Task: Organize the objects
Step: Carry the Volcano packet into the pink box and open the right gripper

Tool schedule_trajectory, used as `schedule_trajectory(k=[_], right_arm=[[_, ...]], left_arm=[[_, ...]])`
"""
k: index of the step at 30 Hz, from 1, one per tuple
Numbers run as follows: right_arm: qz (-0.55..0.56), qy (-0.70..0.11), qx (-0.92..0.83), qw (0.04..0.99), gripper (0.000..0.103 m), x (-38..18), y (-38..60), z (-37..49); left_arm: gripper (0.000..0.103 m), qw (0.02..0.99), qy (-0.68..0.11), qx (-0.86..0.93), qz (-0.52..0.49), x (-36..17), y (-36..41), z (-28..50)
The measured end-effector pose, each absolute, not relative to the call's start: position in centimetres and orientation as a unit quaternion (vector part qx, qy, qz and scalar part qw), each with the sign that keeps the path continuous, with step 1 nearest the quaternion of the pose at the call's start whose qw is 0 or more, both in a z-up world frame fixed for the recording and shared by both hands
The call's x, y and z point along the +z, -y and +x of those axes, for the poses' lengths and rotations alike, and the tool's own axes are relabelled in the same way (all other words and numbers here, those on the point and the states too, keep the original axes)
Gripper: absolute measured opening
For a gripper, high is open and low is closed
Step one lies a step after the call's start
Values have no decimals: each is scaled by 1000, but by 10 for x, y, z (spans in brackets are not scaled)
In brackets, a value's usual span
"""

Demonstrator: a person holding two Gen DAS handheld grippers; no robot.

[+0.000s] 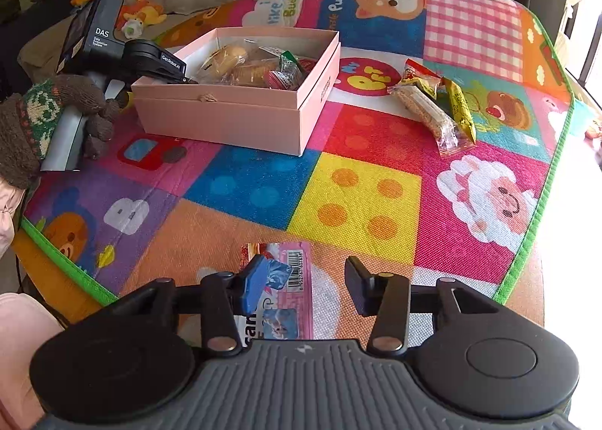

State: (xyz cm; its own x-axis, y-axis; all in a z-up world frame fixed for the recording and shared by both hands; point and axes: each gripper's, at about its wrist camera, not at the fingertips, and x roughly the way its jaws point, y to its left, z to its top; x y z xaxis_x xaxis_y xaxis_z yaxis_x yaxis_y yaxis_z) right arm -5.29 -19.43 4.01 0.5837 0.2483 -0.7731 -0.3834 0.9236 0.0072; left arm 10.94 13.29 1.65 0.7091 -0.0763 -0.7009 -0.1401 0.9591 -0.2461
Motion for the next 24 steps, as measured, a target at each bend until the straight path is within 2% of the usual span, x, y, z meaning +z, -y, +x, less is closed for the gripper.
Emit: schedule_trajectory(k=[6,11,14,18,21,23,24], right_arm=[[-80,-416,149,893,46,40,204,-52],[-28,-439,198,876,46,39,205,-53],[-45,-432,204,877,47,39,196,-57],[-50,-439,211,872,63,40,196,-60],[-66,-444,232,863,63,37,189,-67],[-74,-450,233,859,58,33,185,-67],[-78,-451,227,860,50,32,184,-66]], left_arm=[[17,913,-381,17,-142,17,-133,109],[17,914,-380,15,-140,16,-135,109],[17,914,-381,16,-139,16,-135,108],[17,914,-380,16,-140,16,-135,108],[17,914,-380,16,-140,16,-134,108],[17,914,-380,16,-140,16,-134,108],[17,914,-380,16,-140,16,-134,108]])
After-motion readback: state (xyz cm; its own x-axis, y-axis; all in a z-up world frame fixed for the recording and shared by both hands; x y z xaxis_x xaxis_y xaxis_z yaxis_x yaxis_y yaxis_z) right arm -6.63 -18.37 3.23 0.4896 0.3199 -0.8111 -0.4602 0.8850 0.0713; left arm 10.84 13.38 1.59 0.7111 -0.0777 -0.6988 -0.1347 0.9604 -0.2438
